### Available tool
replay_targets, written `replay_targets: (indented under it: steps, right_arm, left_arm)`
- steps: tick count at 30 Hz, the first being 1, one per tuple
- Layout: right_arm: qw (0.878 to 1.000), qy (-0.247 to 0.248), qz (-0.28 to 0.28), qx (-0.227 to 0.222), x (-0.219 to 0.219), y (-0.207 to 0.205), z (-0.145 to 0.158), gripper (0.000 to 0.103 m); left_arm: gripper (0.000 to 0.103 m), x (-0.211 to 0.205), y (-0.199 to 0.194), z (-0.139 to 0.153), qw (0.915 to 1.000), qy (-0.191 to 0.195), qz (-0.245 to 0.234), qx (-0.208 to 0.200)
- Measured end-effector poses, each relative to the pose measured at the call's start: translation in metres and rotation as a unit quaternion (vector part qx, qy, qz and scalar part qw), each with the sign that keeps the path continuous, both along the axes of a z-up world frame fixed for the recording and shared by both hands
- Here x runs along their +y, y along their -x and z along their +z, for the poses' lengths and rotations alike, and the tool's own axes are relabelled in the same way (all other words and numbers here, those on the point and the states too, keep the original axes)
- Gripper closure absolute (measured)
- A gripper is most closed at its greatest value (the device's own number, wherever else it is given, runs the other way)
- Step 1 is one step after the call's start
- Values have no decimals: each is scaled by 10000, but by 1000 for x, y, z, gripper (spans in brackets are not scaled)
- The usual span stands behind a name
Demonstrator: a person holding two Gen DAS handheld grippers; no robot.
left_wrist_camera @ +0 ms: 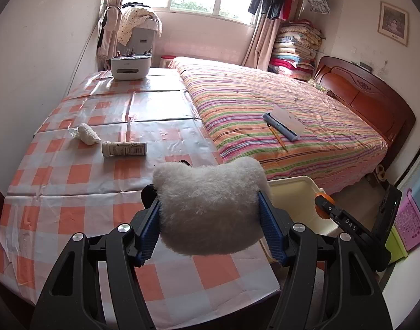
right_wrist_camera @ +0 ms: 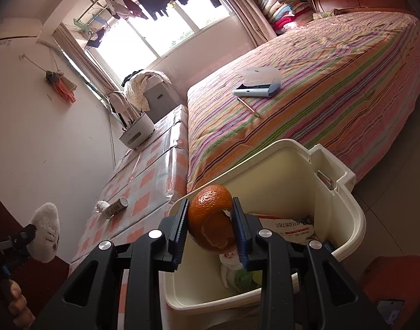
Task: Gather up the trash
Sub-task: 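Carry the orange peel over the cream bin with the right tool while the left tool holds the toy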
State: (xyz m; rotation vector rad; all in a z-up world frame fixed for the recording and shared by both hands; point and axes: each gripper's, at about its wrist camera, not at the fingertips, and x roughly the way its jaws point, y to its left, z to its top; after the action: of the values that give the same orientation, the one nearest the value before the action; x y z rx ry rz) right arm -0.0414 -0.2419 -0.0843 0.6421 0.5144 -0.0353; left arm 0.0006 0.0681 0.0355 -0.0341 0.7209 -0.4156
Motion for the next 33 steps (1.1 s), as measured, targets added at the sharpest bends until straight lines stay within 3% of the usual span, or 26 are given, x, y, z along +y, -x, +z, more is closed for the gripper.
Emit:
replay_targets:
  steps: [33]
  right_arm:
    - [9995,183,255,77,5,-11,2,73]
  left_arm:
    - [39,-23,13,4,9994,-129,-326,-19]
